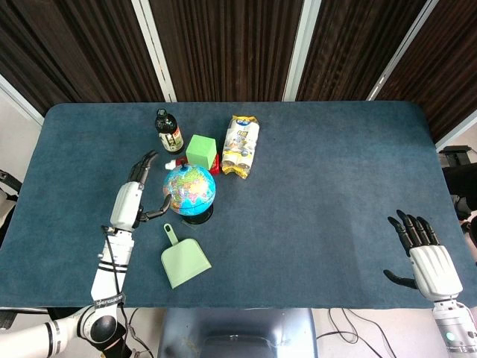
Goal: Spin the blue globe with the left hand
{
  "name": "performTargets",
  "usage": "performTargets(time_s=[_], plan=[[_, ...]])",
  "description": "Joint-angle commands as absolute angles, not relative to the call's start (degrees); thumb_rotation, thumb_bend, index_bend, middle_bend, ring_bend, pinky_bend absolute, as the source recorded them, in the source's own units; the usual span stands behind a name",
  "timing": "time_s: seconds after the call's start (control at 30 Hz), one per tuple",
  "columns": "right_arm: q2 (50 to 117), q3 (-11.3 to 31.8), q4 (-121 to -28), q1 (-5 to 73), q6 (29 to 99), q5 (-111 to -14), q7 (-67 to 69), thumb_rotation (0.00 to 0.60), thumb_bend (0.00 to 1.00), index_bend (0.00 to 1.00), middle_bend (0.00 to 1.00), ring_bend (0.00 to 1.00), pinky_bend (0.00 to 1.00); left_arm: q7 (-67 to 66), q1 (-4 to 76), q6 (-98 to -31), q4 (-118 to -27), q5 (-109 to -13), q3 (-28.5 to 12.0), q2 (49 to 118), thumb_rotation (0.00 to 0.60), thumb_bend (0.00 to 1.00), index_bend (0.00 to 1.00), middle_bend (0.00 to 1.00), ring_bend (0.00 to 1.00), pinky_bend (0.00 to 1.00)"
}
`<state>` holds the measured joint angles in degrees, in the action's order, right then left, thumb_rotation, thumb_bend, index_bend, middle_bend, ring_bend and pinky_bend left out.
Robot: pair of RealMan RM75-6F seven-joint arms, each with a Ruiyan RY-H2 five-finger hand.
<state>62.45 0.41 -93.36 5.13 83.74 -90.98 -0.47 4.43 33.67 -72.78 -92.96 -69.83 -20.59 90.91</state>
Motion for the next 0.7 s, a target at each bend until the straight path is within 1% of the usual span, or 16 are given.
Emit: performTargets(time_s=[0.03,0.27,0.47,0.7], plan=[[62.2,0.4,-93.3,5.2,83.5,-90.9,0.1,0.6,0.15,0.0,0.0,0.0,0.0,1.6,35.4,-72.5,-91.8,-69.3,-20.8,93.3,0.6,0.38,0.0,0.0,0.0,0.0],[61.4,0.5,-93.1,5.0,83.9,-90.6,1.4,0.6,0.16,0.0,0.0,0.0,0.0,-0.9,37.2,-72.8,-87.8,-68.6,-21.3,96.6,0.6,0.38,0.0,0.0,0.0,0.0],[61.0,0.6,-93.0,4.5,84.6,-90.6,2.0,0.6,0.16,0.0,0.0,0.0,0.0,-0.3,37.8,-72.0,-85.3,-67.2,-22.3,97.3,0.6,0.38,0.0,0.0,0.0,0.0],[60.9,0.6,-93.0,4.3,84.8,-90.6,1.9,0.6,0.15,0.0,0.0,0.0,0.0,0.1,37.8,-71.4,-83.8,-66.4,-22.2,97.1,0.6,0.38,0.0,0.0,0.0,0.0]])
